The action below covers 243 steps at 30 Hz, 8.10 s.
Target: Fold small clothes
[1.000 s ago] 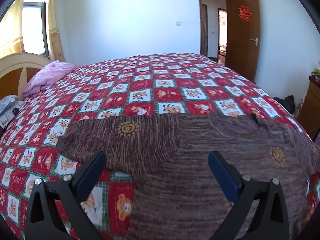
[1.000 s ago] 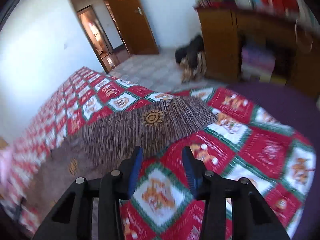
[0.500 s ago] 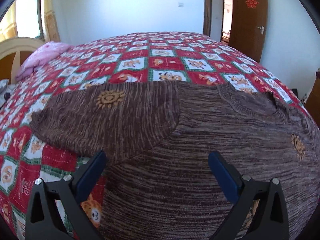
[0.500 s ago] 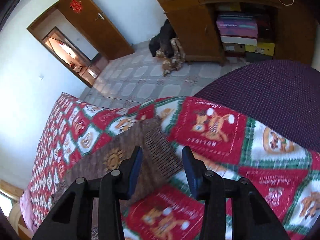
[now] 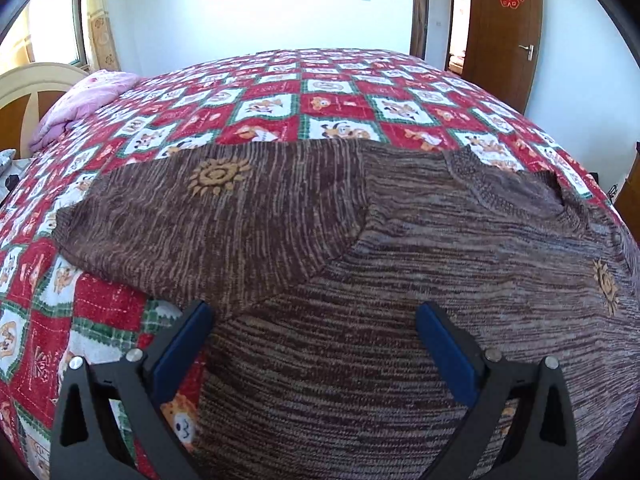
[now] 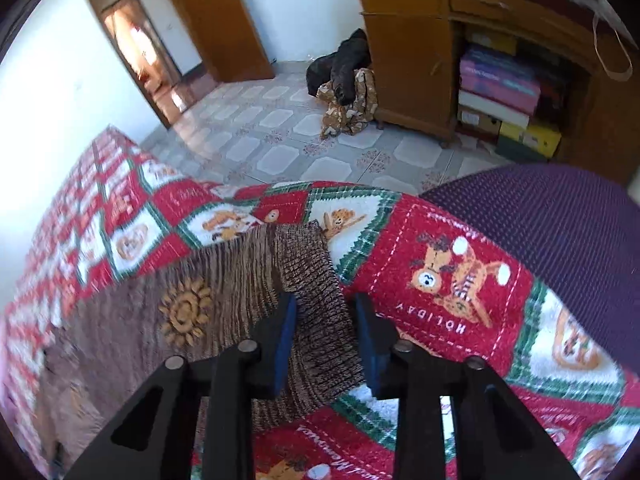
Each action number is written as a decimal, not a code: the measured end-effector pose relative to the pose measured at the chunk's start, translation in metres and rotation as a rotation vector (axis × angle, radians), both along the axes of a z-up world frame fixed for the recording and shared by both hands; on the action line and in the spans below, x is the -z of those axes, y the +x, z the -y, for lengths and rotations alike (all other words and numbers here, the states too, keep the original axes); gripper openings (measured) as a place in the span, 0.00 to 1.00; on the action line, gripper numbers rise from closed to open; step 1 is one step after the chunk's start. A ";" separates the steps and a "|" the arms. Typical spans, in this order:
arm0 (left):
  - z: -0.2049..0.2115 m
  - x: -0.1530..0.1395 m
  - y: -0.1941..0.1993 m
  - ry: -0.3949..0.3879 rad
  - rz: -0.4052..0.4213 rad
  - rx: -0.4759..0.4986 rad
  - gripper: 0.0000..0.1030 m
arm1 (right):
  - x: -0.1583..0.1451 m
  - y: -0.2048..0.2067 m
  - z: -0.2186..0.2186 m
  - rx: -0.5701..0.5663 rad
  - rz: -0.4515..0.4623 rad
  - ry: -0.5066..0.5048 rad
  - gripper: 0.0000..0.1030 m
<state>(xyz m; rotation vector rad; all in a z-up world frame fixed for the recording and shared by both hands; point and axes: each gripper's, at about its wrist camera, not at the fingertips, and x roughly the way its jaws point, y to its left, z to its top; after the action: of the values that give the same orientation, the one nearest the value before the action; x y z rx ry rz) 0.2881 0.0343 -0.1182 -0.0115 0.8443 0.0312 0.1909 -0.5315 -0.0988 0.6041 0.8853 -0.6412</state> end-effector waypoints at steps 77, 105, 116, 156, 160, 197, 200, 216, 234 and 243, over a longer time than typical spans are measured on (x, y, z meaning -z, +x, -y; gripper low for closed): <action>-0.005 0.002 -0.005 -0.063 0.045 0.014 1.00 | 0.016 0.194 -0.335 -0.585 0.135 0.096 0.13; -0.006 0.002 -0.005 -0.064 0.050 0.014 1.00 | 0.023 0.075 -0.240 -0.340 0.118 -0.029 0.10; -0.001 0.004 -0.002 -0.018 0.027 0.006 1.00 | 0.008 0.095 -0.319 -0.491 0.234 -0.015 0.13; -0.271 0.019 0.031 -0.599 0.105 -0.547 0.11 | 0.038 0.093 -0.394 -0.650 0.285 -0.277 0.32; -0.270 0.021 0.028 -0.620 0.119 -0.542 0.10 | 0.039 0.093 -0.393 -0.650 0.291 -0.269 0.33; 0.066 -0.008 0.008 -0.117 -0.005 0.260 0.14 | 0.039 0.092 -0.390 -0.660 0.327 -0.225 0.39; 0.066 -0.013 0.000 -0.076 -0.003 0.275 0.25 | 0.039 0.093 -0.393 -0.706 0.341 -0.207 0.61; -0.045 0.005 -0.035 -0.170 0.052 -0.009 0.93 | 0.007 0.102 -0.400 -0.725 0.361 -0.135 0.64; -0.062 0.007 -0.043 -0.303 0.138 -0.010 0.96 | 0.017 0.212 -0.503 -1.198 0.142 -0.328 0.09; -0.062 0.008 -0.043 -0.295 0.139 -0.011 0.96 | -0.004 0.192 -0.405 -0.873 0.364 0.150 0.07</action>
<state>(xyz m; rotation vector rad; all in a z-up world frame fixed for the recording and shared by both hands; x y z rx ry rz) 0.2449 0.0966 -0.1259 -0.2927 0.7037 -0.0838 0.3834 -0.1260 -0.0948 0.3893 0.7587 0.3182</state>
